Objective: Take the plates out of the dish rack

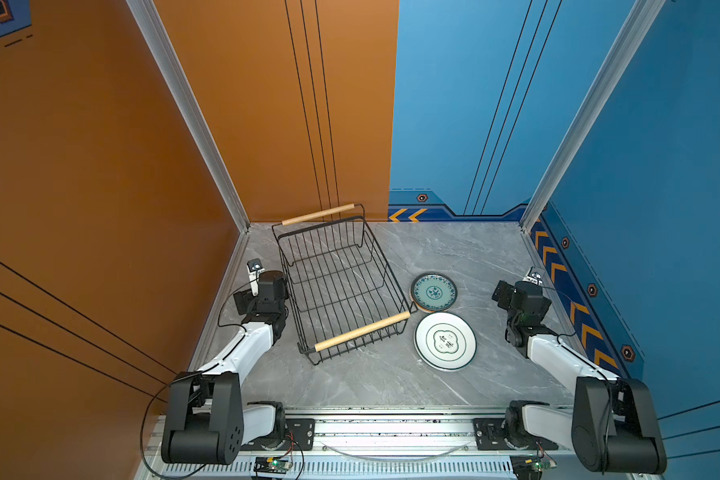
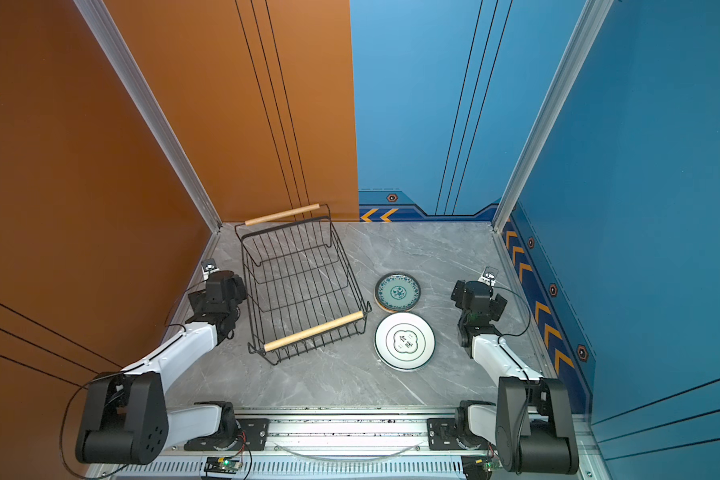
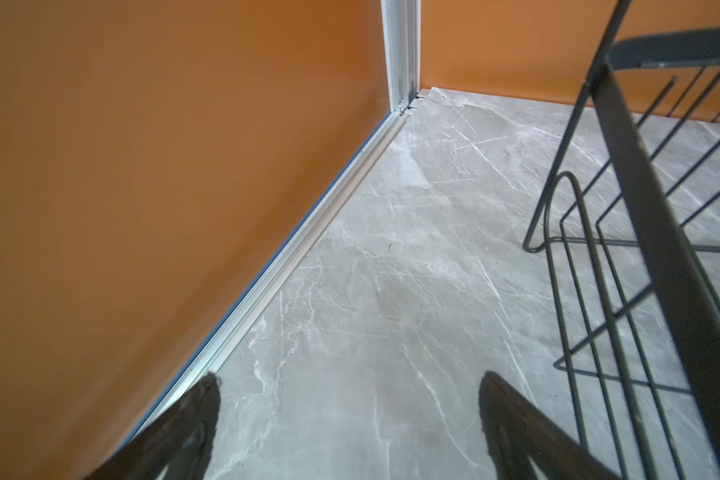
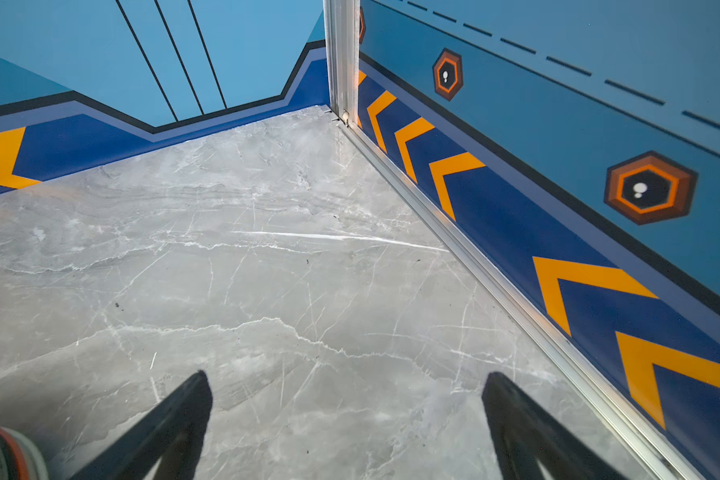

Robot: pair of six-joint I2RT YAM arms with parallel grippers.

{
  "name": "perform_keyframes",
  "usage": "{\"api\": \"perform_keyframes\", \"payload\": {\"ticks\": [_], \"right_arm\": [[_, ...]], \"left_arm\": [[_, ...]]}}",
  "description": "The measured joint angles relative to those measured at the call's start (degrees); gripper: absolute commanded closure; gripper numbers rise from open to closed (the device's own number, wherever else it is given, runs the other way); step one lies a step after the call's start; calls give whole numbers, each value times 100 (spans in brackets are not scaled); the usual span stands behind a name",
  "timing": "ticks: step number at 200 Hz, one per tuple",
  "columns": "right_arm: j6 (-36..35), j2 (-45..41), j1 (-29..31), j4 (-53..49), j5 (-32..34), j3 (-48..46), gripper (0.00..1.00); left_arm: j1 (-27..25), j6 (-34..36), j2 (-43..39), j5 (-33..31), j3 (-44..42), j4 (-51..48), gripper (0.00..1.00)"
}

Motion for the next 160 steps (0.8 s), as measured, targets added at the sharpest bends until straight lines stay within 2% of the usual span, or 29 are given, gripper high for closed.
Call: {"api": "perform_keyframes", "payload": {"ticks": [79, 160], "right_arm": [[44, 332, -11, 846, -411, -234, 0], [-136, 1012, 68, 2017, -791, -535, 0]], "left_arm": [[-2, 514, 103, 1075, -778, 1794, 2], [2, 518, 442, 1504, -935, 2465, 2]]}}
